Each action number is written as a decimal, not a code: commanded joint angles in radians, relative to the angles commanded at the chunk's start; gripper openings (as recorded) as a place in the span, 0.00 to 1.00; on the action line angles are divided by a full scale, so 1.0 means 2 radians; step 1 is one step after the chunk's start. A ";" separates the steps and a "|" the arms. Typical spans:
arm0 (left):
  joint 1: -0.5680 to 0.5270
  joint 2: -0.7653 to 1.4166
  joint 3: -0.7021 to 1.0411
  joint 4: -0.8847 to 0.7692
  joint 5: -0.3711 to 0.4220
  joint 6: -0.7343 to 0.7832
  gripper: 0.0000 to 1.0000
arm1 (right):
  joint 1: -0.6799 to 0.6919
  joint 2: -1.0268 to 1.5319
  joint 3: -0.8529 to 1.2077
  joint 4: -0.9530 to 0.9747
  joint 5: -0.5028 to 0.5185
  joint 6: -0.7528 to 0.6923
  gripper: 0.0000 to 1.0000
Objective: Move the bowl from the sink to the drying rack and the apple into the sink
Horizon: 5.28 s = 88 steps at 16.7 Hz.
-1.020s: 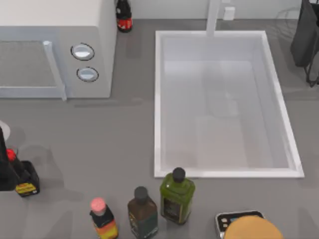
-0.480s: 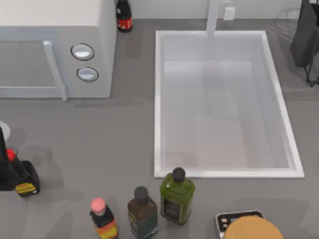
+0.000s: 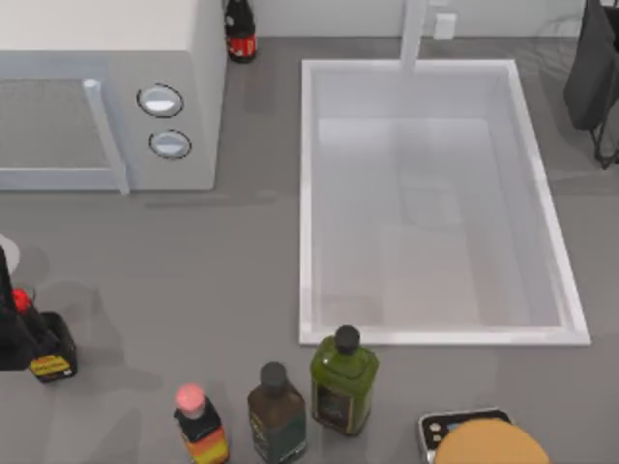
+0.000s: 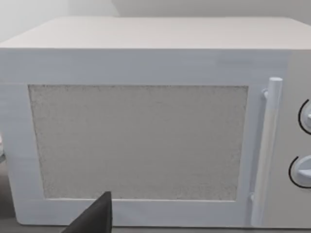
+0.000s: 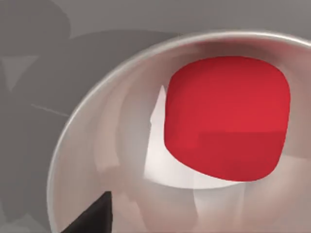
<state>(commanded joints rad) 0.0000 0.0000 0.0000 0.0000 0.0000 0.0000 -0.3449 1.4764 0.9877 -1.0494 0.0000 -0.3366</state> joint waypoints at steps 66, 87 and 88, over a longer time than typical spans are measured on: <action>0.000 0.000 0.000 0.000 0.000 0.000 1.00 | -0.009 -0.020 0.021 -0.046 -0.003 0.019 0.00; 0.000 0.000 0.000 0.000 0.000 0.000 1.00 | 0.410 0.059 -0.096 0.825 0.301 0.151 0.00; 0.000 0.000 0.000 0.000 0.000 0.000 1.00 | 0.430 0.059 -0.106 0.861 0.311 0.157 0.00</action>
<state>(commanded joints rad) 0.0000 0.0000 0.0000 0.0000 0.0000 0.0000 0.5157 1.5952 0.7760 0.6719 0.6219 -0.0229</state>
